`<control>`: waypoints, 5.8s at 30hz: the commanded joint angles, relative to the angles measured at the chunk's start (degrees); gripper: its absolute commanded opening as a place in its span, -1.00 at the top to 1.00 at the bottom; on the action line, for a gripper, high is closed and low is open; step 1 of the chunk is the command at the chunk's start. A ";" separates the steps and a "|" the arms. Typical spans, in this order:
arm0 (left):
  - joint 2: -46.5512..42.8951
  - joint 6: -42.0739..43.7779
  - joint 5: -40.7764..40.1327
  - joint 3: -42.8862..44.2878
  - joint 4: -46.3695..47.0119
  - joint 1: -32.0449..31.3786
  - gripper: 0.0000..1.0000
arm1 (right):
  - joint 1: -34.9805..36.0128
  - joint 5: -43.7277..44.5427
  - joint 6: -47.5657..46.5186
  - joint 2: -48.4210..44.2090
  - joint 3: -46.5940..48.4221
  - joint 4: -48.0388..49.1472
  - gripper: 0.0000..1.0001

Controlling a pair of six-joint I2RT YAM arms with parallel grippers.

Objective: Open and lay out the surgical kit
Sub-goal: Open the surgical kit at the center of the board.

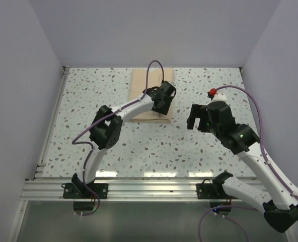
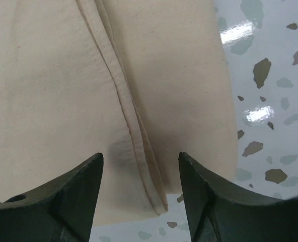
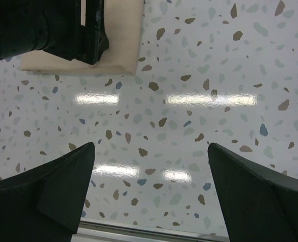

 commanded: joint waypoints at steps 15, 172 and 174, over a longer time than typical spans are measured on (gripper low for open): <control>-3.30 -1.68 -9.31 6.69 -8.83 0.85 1.00 | 0.14 0.42 -1.17 3.09 -0.92 5.17 -0.97; -45.05 -6.17 -2.91 -54.03 -6.13 34.96 -0.98 | -23.33 3.49 1.98 96.62 72.21 4.47 0.51; -44.70 -6.08 -2.82 -54.12 -6.04 34.96 -0.98 | -23.33 3.49 2.16 96.44 72.30 3.86 0.76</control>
